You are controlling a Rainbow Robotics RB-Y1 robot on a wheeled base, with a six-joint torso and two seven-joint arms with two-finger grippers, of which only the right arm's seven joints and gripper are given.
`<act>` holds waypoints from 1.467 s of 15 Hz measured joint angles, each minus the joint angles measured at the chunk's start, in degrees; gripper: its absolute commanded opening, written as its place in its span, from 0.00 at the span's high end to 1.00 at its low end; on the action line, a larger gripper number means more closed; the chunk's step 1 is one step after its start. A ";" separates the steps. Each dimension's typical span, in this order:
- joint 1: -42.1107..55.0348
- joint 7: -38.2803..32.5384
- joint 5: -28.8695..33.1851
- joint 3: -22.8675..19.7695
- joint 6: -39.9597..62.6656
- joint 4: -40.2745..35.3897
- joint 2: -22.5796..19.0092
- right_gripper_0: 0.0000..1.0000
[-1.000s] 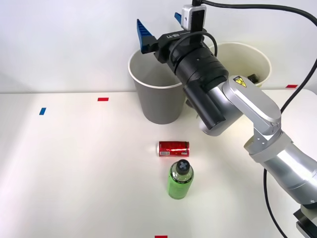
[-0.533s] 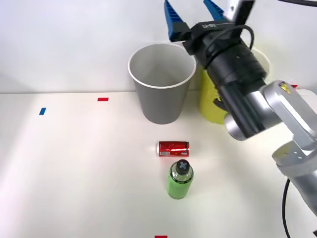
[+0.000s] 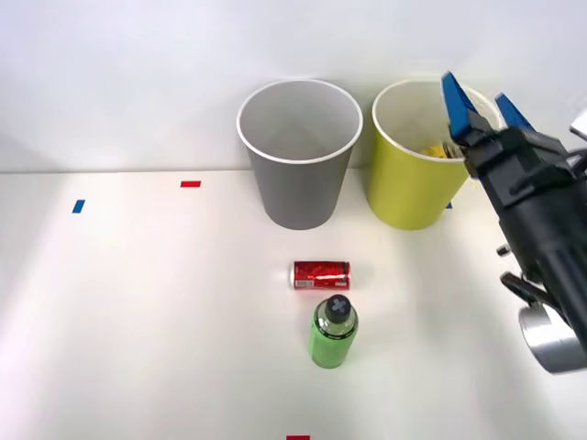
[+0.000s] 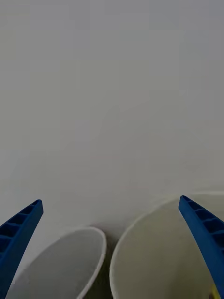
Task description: Put cans in the gray bin, plastic bottles in the light green bin
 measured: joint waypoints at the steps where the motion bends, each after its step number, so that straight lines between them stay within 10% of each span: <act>1: 3.31 -0.03 -0.85 -0.84 -0.14 -1.10 -0.62 0.00; 15: 26.63 3.00 12.02 -3.66 -3.08 -1.95 11.67 0.00; 22: 32.29 31.39 11.14 -5.52 -19.52 6.34 18.58 0.00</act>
